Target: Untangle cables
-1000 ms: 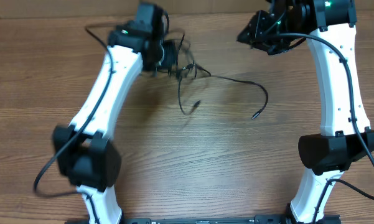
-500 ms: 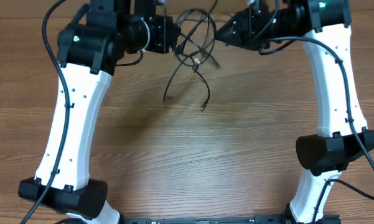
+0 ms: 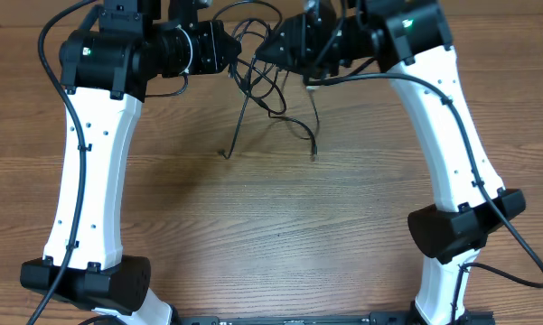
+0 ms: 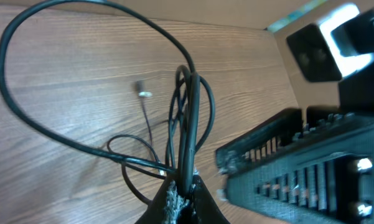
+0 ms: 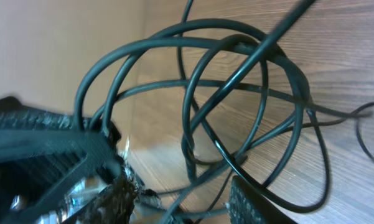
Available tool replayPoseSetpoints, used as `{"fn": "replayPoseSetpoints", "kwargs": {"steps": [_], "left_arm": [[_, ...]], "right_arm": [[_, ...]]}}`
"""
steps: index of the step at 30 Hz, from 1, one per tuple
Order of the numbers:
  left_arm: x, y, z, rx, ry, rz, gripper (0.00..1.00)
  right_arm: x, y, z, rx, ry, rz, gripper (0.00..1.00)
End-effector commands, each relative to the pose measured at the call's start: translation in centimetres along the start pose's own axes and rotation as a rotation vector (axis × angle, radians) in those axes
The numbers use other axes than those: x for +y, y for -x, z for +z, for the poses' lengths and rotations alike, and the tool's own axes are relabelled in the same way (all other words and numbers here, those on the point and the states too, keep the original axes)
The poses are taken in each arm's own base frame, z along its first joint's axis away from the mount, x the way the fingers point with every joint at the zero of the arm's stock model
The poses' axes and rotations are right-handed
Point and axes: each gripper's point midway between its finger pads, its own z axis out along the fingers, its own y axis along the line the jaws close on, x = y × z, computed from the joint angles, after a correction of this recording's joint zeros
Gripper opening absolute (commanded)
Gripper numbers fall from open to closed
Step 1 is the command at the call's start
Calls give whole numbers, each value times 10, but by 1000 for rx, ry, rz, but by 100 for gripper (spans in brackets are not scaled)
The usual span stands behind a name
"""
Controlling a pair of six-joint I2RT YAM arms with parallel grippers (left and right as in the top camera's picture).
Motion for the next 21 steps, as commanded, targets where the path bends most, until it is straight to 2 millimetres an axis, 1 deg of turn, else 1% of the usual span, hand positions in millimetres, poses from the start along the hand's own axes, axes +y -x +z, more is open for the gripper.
{"fn": "replayPoseSetpoints", "kwargs": {"steps": [1,2,6,9,11,14,16,21], "left_arm": [[-11,-3,0,18,-54,-68,4],[-12,-3,0,20,-61,-78,4],[-20,-6,0,39,-105,-92,4],[-24,-10,0,59,-128,-98,4],[-24,-11,0,65,-127,-106,4],[-24,-12,-1,69,-126,-156,5],[-24,-11,-1,70,-126,-184,4],[-34,-14,-2,93,-182,-197,4]], "right_arm": [[-12,8,3,-90,-115,188,49],[-17,10,7,-96,-127,211,51],[-21,25,22,-120,-104,190,51],[-10,32,27,-119,-39,132,51],[-8,33,27,-125,-28,124,50],[-9,33,28,-124,-34,130,44],[-13,33,31,-121,-47,139,42],[-24,34,43,-104,-59,178,31]]}}
